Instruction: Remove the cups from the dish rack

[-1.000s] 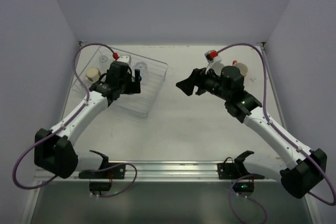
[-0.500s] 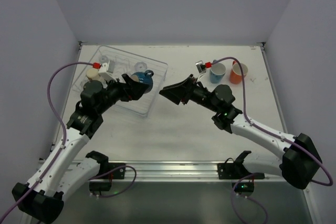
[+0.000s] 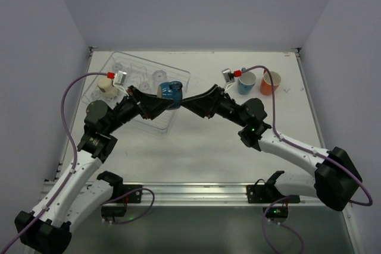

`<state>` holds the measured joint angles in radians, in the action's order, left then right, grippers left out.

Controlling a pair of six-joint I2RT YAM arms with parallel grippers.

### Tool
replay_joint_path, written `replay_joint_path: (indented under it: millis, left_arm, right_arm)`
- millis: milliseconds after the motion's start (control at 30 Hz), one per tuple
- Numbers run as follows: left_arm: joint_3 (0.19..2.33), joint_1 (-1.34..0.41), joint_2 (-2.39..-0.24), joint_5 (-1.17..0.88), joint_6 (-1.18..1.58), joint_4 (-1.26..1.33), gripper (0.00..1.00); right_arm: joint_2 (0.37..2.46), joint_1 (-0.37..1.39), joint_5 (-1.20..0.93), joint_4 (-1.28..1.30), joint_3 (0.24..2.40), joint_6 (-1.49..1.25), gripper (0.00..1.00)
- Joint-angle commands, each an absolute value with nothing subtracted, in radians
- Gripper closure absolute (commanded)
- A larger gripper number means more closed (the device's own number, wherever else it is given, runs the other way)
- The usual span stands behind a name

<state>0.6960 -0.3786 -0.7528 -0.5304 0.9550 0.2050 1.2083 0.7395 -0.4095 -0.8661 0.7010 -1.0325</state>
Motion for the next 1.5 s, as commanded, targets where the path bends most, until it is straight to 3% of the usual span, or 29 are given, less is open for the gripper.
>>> replay_joint_path:
  millis: [0,33,333,400,567,600,633,667,700,733,867,1033,1200,1333,1467]
  left_arm:
    - [0.687,-0.374,-0.758,-0.614,1.043,0.406,0.36]
    - [0.687,-0.374,-0.761,-0.62,1.046,0.408,0.36]
    - [0.667,-0.377,-0.793,-0.672,1.092,0.445,0.36]
    - [0.663,-0.377,-0.792,-0.672,1.091,0.439,0.36]
    - [0.658,-0.382,-0.796,-0.686,1.098,0.437,0.34]
    - [0.658,-0.382,-0.796,-0.69,1.098,0.439,0.3]
    - [0.658,-0.382,-0.796,-0.692,1.097,0.437,0.27]
    - [0.66,-0.382,-0.793,-0.689,1.091,0.434,0.23]
    - [0.666,-0.382,-0.792,-0.686,1.077,0.417,0.08]
    - [0.672,-0.382,-0.788,-0.686,1.066,0.404,0.01]
    - [0.732,-0.382,-0.784,-0.65,0.962,0.276,0.0]
    - [0.781,-0.38,-0.782,-0.58,0.839,0.137,0.0]
    - [0.882,-0.382,-0.785,-0.39,0.634,-0.144,0.0]
    - [0.902,-0.382,-0.766,-0.221,0.508,-0.314,0.0]
    - [0.847,-0.382,-0.718,-0.111,0.462,-0.347,0.0]
  right_arm:
    - [1.245,0.741,-0.504,-1.018,0.732,-1.092,0.49]
    - [1.261,0.741,-0.518,-1.044,0.733,-1.103,0.55]
    - [1.308,0.741,-0.564,-1.075,0.791,-1.137,0.57]
    - [1.318,0.742,-0.551,-1.124,0.785,-1.152,0.71]
    - [1.336,0.741,-0.549,-1.14,0.808,-1.161,0.81]
    - [1.339,0.742,-0.542,-1.143,0.807,-1.17,0.97]
    - [1.336,0.741,-0.532,-1.143,0.801,-1.17,1.0]
    - [1.332,0.741,-0.523,-1.143,0.786,-1.17,1.0]
    - [1.324,0.741,-0.503,-1.141,0.775,-1.158,1.0]
    - [1.3,0.738,-0.494,-1.14,0.764,-1.152,1.0]
    - [1.22,0.703,-0.469,-1.105,0.704,-1.132,1.0]
    - [1.077,0.663,-0.424,-0.817,0.715,-0.997,1.0]
    - [1.026,0.637,-0.306,-0.203,0.883,-0.696,1.0]
    - [1.121,0.592,-0.177,0.243,1.11,-0.477,1.0]
    - [1.338,0.577,-0.004,0.468,1.31,-0.303,1.0]
